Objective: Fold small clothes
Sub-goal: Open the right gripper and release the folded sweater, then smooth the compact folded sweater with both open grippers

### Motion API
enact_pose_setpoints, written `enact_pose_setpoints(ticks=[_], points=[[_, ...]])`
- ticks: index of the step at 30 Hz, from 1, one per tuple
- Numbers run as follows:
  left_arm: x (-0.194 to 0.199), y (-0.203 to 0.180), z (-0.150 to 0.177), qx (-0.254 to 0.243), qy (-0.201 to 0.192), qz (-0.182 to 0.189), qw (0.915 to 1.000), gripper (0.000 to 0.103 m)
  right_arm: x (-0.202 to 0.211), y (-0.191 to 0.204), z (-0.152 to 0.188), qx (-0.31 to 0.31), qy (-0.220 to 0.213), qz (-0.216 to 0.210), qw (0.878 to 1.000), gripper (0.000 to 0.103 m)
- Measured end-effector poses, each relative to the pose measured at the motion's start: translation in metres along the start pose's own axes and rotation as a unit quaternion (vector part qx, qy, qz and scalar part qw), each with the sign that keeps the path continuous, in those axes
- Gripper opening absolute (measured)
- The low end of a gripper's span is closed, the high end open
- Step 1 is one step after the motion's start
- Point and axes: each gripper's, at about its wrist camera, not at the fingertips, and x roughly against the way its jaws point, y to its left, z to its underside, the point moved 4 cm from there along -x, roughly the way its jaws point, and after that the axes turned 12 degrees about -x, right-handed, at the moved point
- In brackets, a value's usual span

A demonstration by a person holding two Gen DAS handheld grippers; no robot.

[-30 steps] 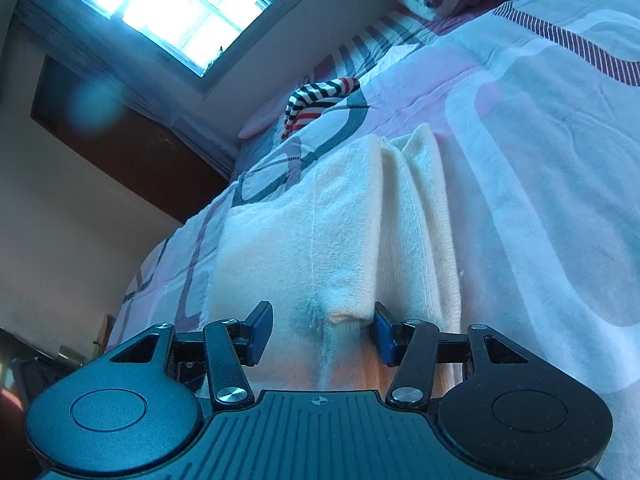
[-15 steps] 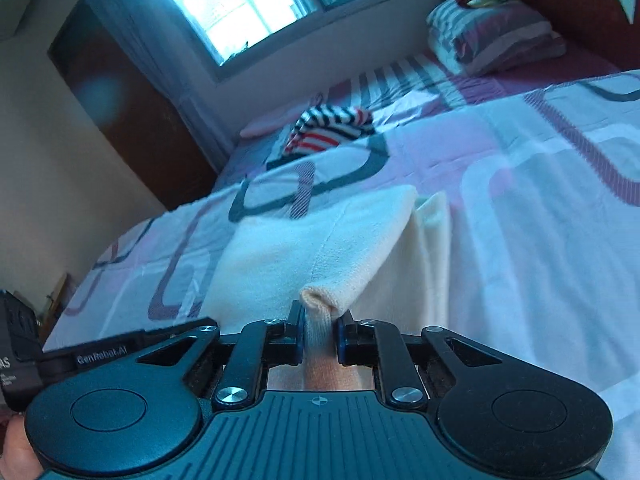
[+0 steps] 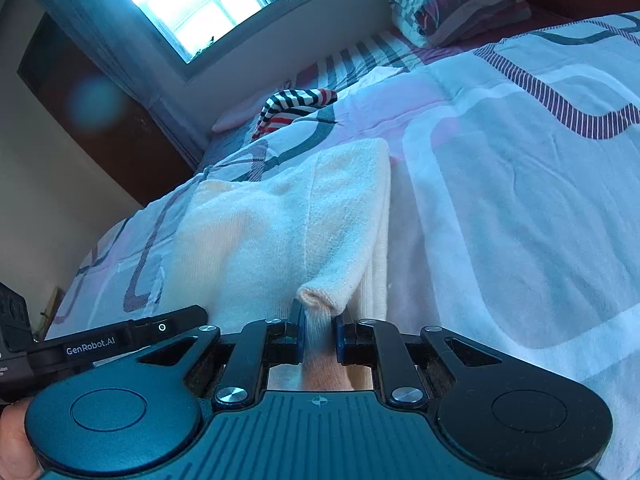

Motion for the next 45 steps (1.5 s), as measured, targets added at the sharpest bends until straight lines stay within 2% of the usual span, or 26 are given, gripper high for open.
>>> enact_pose_setpoints(ticks=[2, 3, 4, 5, 8, 10, 12, 13, 14, 16, 20, 23, 26, 28, 30, 32, 34, 37, 41, 45], points=[[0.006, 0.000, -0.005, -0.008, -0.010, 0.000, 0.9999, 0.059, 0.006, 0.003, -0.006, -0.002, -0.009, -0.002, 1.000, 0.015], [0.013, 0.001, -0.010, -0.014, -0.029, -0.008, 0.9995, 0.059, 0.014, 0.006, -0.011, 0.008, -0.029, 0.003, 1.000, 0.018], [0.019, 0.005, -0.015, -0.015, -0.046, -0.015, 0.9987, 0.058, 0.023, 0.010, -0.016, 0.025, -0.057, 0.015, 0.998, 0.030], [0.021, 0.010, -0.020, -0.011, -0.058, -0.018, 0.9981, 0.058, 0.027, 0.015, -0.022, 0.043, -0.076, 0.021, 0.996, 0.036], [0.014, 0.033, -0.035, 0.020, -0.060, -0.029, 0.9976, 0.057, 0.015, 0.031, -0.038, 0.075, -0.072, 0.014, 0.994, 0.036], [0.005, 0.042, -0.042, 0.039, -0.061, -0.021, 0.9972, 0.057, -0.001, 0.045, -0.040, 0.113, -0.059, 0.006, 0.992, 0.036], [-0.008, 0.043, -0.046, 0.035, -0.047, -0.015, 0.9982, 0.058, -0.027, 0.050, -0.036, 0.161, -0.026, 0.030, 0.986, 0.036], [-0.016, 0.040, -0.046, 0.027, -0.038, -0.019, 0.9987, 0.058, -0.040, 0.044, -0.034, 0.174, -0.010, 0.064, 0.983, 0.028], [-0.023, 0.037, -0.047, 0.014, -0.028, -0.025, 0.9992, 0.060, -0.046, 0.035, -0.034, 0.177, -0.010, 0.085, 0.981, 0.025], [-0.031, 0.032, -0.048, -0.001, -0.025, -0.033, 0.9991, 0.062, -0.045, 0.022, -0.038, 0.147, -0.011, 0.071, 0.987, 0.025], [-0.038, 0.026, -0.049, -0.011, -0.012, -0.027, 0.9995, 0.062, -0.046, 0.021, -0.036, 0.160, -0.009, 0.079, 0.984, 0.025], [-0.026, 0.027, -0.047, -0.011, -0.018, -0.030, 0.9993, 0.063, -0.042, 0.019, -0.041, 0.147, -0.004, 0.076, 0.986, 0.027], [0.005, 0.019, -0.040, -0.030, -0.044, -0.036, 0.9979, 0.059, -0.017, 0.032, -0.038, 0.160, -0.028, 0.066, 0.984, 0.028], [0.019, 0.013, -0.029, -0.028, -0.056, -0.029, 0.9977, 0.059, -0.006, 0.038, -0.029, 0.168, -0.022, 0.051, 0.984, 0.028], [0.017, 0.009, -0.016, -0.029, -0.039, -0.025, 0.9985, 0.060, -0.007, 0.042, -0.015, 0.183, -0.004, 0.051, 0.982, 0.028], [0.009, 0.005, -0.006, -0.024, -0.031, -0.025, 0.9989, 0.063, -0.020, 0.037, -0.002, 0.211, 0.005, 0.093, 0.973, 0.027], [0.009, 0.006, -0.004, -0.004, -0.033, -0.023, 0.9992, 0.063, -0.022, 0.033, -0.002, 0.193, -0.003, 0.092, 0.977, 0.027], [0.021, 0.001, -0.005, -0.009, -0.035, -0.032, 0.9988, 0.061, -0.018, 0.034, -0.005, 0.182, -0.009, 0.106, 0.977, 0.027], [0.045, -0.002, 0.015, -0.015, -0.039, -0.032, 0.9986, 0.059, 0.007, 0.038, 0.006, 0.184, -0.003, 0.098, 0.978, 0.028], [0.055, -0.003, 0.047, -0.002, -0.029, -0.029, 0.9991, 0.060, 0.026, 0.034, 0.034, 0.184, 0.017, 0.088, 0.979, 0.028]])
